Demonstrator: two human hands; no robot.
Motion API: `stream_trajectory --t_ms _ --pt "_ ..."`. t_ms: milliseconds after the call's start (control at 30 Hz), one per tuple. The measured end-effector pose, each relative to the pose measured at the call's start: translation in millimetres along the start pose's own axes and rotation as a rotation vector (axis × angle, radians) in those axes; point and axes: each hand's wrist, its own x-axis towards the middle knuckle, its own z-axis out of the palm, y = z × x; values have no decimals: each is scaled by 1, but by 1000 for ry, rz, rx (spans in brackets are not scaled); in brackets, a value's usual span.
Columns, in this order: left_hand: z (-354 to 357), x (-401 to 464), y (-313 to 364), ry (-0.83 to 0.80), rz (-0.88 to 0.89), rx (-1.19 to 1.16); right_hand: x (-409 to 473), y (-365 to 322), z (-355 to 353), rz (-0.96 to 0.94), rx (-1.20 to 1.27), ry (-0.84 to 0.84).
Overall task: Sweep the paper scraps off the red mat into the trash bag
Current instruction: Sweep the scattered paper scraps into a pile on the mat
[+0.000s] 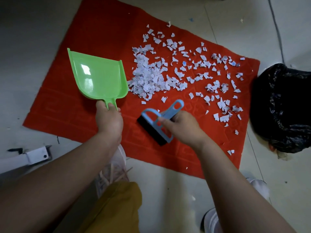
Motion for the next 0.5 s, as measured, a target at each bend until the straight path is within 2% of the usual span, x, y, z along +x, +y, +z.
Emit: stream_trajectory --t_ms 67,133,200,367,433,500 --pt "-1 0 -2 3 -5 2 0 -7 4 -48 -152 -120" --pt "-1 -3 -3 -4 -2 12 4 -12 6 -93 -329 -111" --pt "-1 -4 -4 -10 -2 11 10 -13 1 -83 -435 -21" --pt "0 -3 -5 -24 14 15 26 -7 -23 -16 -463 269" --pt "0 -3 -5 -27 19 18 27 -4 -32 -1 -444 325" --pt "1 -3 -4 -24 18 17 26 -2 -36 -24 -443 302"
